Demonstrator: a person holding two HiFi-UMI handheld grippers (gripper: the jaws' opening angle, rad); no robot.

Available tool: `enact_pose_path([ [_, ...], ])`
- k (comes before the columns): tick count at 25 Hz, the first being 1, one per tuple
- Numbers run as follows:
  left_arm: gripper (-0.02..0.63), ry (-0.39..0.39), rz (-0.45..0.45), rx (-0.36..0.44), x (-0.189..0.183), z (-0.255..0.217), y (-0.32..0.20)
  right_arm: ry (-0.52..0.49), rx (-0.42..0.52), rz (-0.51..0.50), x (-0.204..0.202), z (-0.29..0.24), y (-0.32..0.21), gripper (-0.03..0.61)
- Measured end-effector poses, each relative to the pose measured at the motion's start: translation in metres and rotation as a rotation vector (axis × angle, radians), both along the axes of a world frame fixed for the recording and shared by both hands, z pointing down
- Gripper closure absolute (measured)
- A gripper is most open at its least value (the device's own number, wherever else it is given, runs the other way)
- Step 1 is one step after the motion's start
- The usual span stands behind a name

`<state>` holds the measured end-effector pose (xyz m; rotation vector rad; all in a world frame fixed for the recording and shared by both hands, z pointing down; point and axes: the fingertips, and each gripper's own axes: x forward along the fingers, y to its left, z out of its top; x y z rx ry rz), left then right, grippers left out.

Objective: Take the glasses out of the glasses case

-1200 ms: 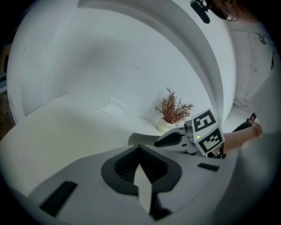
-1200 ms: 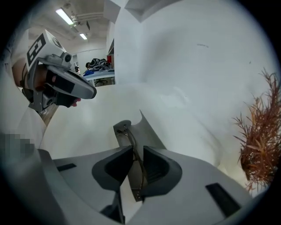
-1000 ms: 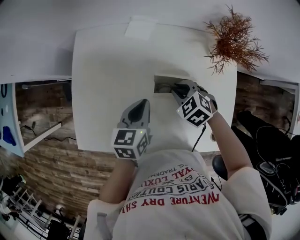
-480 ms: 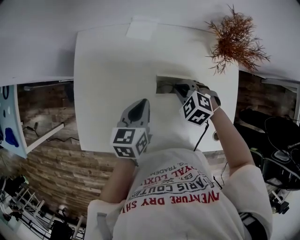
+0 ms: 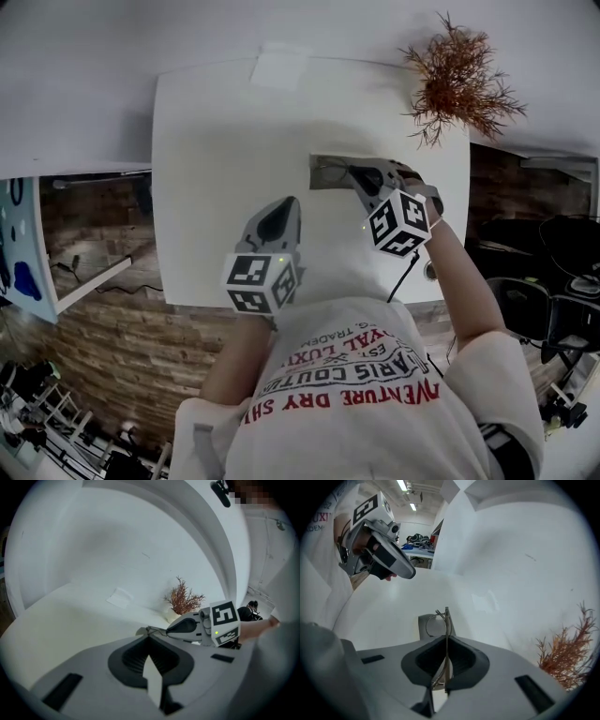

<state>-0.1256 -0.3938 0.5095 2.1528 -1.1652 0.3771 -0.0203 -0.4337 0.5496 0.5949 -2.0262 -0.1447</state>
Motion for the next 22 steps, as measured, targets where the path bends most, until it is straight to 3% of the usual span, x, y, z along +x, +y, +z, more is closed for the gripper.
enact_pose_path([
  [10,0.612,-0.002,0.016,0.080,0.015,-0.028,0.010,-0.211,0.029,0.177,0.012,-0.056,0.025,0.552],
  [17,0.612,-0.009,0.002,0.150,0.019,-0.052,0.021,-0.522,0.050,0.453,0.034,-0.103,0.044,0.552],
  [22,0.612,-0.010,-0.002,0.212,0.028,-0.075,0.028,-0.637,0.077,0.550,0.046,-0.119,0.065,0.552],
])
